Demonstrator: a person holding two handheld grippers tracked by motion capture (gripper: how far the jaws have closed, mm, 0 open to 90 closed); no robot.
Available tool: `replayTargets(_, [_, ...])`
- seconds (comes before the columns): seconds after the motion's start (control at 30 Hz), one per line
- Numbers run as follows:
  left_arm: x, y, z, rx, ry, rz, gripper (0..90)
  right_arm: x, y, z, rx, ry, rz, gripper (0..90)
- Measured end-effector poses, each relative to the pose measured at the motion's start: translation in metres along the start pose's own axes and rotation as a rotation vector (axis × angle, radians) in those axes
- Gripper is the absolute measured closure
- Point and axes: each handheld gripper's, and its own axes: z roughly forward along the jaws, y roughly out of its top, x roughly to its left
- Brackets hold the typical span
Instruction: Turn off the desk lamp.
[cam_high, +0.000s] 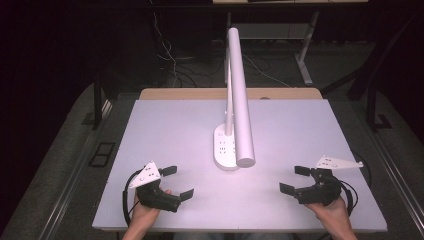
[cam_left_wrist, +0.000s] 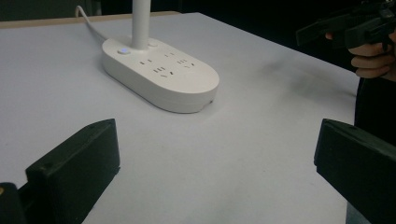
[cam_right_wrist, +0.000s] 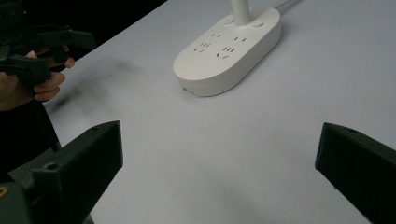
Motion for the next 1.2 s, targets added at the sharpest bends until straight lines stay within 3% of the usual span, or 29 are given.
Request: replayTargets(1.2, [-0.0025,0.0005,0.0017,0.015,-0.019,0.009,0.0,-0.0014,0.0047,-0.0068,0.045,-0.008,0.015,0.7])
